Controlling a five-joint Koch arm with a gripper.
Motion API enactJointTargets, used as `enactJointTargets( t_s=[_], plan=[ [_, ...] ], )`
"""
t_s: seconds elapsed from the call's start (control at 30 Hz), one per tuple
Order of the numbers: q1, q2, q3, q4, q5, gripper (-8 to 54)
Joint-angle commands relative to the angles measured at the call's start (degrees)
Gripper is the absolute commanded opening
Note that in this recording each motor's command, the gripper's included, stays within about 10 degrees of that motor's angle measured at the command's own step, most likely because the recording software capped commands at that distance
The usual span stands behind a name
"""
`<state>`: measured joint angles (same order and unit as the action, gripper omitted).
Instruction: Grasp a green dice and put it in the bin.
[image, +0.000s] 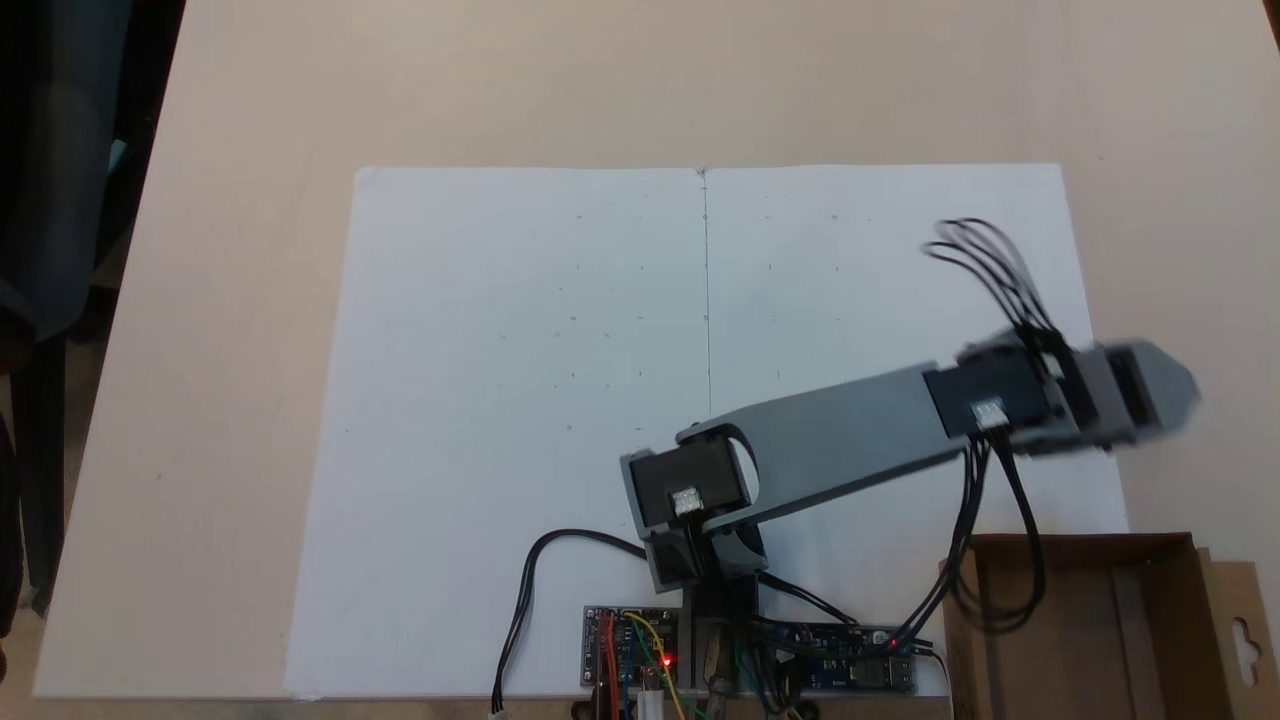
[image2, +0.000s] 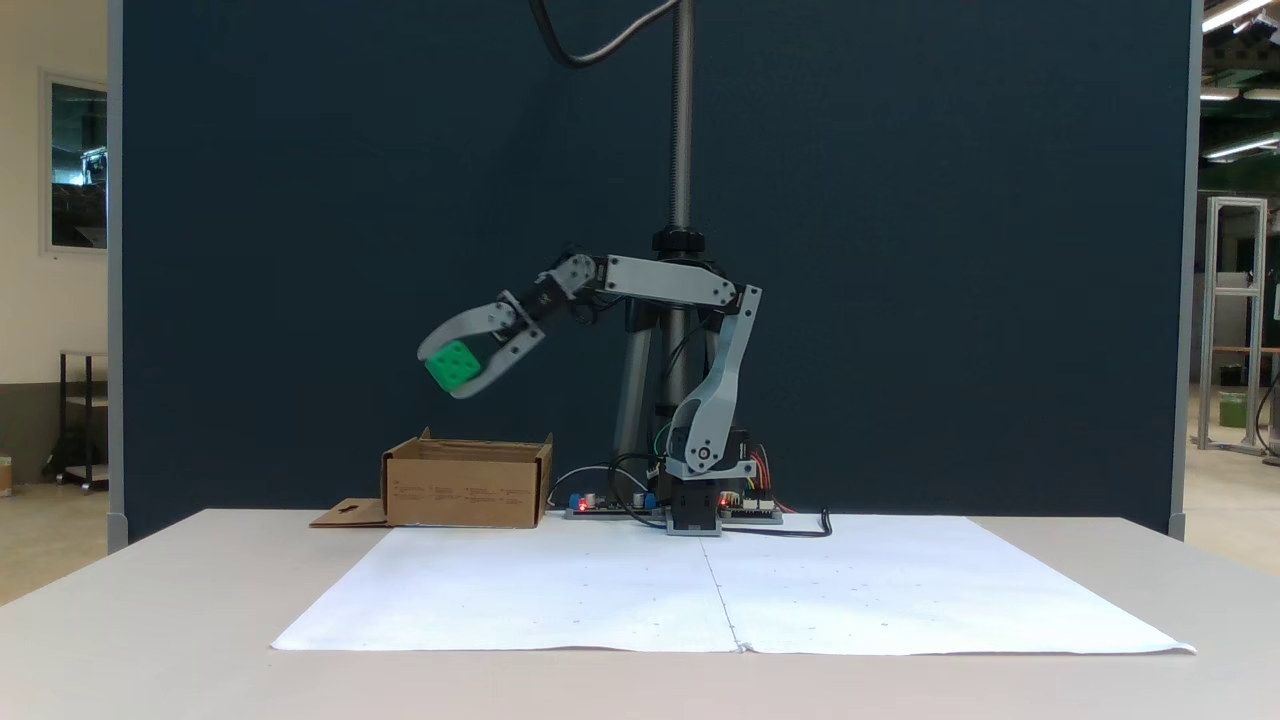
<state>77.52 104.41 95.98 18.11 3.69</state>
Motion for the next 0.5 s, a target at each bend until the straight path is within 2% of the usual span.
enactJointTargets(
  t_s=[0.0,0.3,0.47],
  plan=[
    [4.8,0.8,-3.6,0.8,3.1,11.9],
    [16.7,-0.4,-3.6,2.5,2.7,11.9],
    [20.6,-2.9,-3.6,2.6,-1.0,11.9]
  ],
)
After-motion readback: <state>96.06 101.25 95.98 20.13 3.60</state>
